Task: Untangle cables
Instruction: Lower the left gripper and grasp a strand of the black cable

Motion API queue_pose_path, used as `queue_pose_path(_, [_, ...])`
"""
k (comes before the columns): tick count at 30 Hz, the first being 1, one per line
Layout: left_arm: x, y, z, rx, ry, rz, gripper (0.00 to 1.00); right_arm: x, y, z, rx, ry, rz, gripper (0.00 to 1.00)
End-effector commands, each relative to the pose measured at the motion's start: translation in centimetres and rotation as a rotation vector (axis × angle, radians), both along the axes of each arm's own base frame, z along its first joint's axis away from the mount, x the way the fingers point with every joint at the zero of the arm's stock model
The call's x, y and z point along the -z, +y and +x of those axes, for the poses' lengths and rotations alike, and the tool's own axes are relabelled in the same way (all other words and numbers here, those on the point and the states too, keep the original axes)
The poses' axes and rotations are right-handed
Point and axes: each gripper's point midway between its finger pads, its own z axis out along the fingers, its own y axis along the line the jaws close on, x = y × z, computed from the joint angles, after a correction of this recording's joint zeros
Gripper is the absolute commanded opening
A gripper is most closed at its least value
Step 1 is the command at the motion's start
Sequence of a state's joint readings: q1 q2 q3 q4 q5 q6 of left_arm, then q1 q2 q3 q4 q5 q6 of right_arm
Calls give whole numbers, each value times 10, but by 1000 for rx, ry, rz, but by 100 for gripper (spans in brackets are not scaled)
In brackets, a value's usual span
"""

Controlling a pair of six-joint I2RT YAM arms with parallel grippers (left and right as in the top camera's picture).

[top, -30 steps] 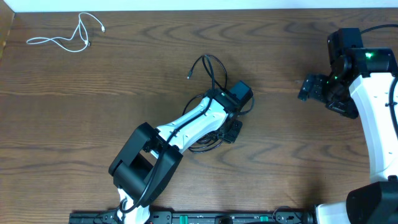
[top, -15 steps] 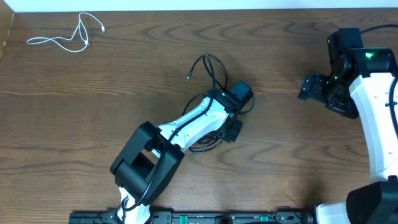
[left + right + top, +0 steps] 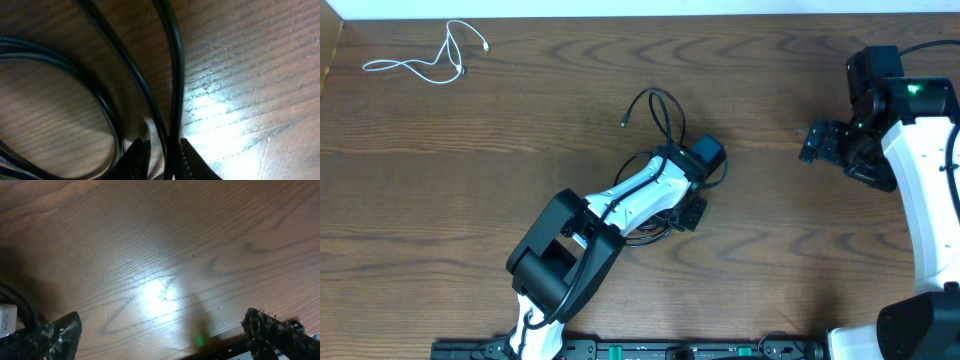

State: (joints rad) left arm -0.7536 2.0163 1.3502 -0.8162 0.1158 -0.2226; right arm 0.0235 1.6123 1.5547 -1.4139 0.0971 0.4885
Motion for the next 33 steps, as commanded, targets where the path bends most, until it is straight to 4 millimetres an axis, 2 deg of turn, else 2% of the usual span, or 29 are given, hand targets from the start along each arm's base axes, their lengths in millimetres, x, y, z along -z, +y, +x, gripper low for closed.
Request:
queue_pose_path(1, [-18,1,5,9,-33,-4,20,0,2,0,-16,0,2,99])
queue_pose_path(5, [-37,-2,8,8,-67,-35,19,0,2,0,-16,0,2,99])
queue_pose_path(7, [-39,-2,8,8,-70,-38,19,0,2,0,-16,1,2,99])
queue_pose_path(18, [-38,3,3,9,-52,-21,20,0,2,-1,-16,2,1,99])
queue_pose_path(23, [-26,14,-8,9,-14,13,20,0,2,-1,-16,3,1,99])
queue_pose_path(25, [-22,17,-13,10,-1,24,26,0,2,-1,-16,3,2,99])
queue_pose_path(29, [-19,18,-17,19,15,21,32,0,4,0,-17,-1,14,99])
queue_pose_path(33, [-20,11,-21,78,38,-21,33,0,6,0,-18,-1,24,99])
